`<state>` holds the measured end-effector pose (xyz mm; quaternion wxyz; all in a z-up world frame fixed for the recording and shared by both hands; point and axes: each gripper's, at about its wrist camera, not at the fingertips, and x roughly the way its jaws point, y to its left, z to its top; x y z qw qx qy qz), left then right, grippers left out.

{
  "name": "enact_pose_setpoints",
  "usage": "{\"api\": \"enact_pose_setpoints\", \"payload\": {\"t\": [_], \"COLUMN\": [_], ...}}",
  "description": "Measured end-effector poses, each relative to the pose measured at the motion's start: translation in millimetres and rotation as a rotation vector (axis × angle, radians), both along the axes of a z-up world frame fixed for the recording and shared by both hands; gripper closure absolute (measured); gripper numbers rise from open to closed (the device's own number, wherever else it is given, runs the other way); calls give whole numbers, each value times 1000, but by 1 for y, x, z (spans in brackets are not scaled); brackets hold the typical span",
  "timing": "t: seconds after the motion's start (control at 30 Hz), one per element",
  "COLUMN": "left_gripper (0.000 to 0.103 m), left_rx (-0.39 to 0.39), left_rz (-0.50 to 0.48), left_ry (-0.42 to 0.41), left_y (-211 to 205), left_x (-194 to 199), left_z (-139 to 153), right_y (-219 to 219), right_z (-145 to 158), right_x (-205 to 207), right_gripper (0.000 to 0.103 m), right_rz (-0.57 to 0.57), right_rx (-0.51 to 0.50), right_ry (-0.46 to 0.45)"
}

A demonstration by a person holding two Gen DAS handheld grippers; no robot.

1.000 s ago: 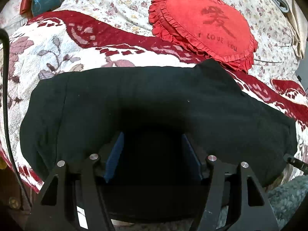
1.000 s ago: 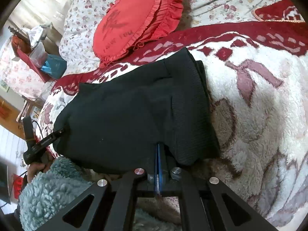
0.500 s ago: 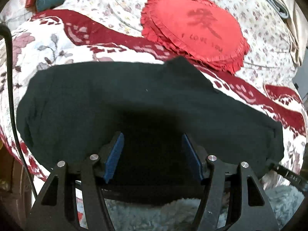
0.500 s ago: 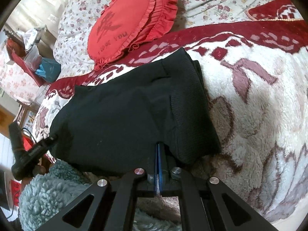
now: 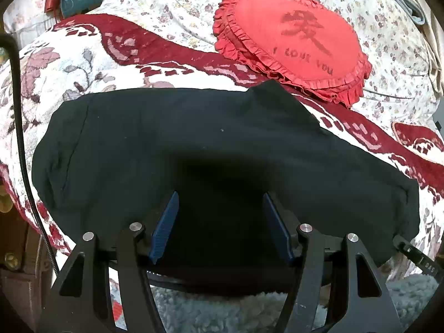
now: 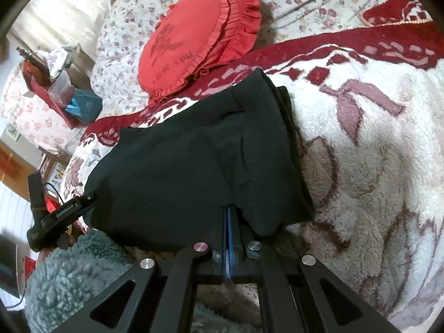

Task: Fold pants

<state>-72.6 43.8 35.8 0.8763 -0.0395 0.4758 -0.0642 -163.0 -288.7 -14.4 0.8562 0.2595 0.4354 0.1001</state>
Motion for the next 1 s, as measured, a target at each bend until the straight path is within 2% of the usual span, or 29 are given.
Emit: {"api": "enact_pose_setpoints", "payload": {"t": [0.27,0.33,0.4,0.47,0.53,0.57,0.63,0.73,0.87,1.0], "left_gripper": [40,40,40,40,40,40,40,40,40,40], "left_rx": [6,2,-14,-26,-32,-33,-33,-32,-40,-45], "left_rz": [2,3,6,10,12,12,11,12,13,15], "left_ry": [11,11,16,20,21,22,22,22,23,24], "left_y": [-1,-1,0,1,2,2,2,2,2,2], "left_x": [1,1,1,2,3,3,3,3,3,4], "left_z": [-1,-1,-2,-3,-3,-3,-3,-3,-3,-3], "right_y": [-2,-6,-24,-48,-65,-73,-78,-75,-67,-71], "right_z": [0,2,15,29,33,33,26,2,-33,-41], "right_x": [-3,-4,-13,-28,-40,-45,-50,-51,-44,-41], "right_gripper": [103,101,98,85,73,67,63,61,61,60], "right_rz": [6,-5,-58,-152,-232,-269,-287,-279,-311,-329], "right_rx": [14,55,166,274,335,359,393,518,606,679], "right_ry": [-21,-15,-60,-133,-156,-143,-103,-38,76,39]}}
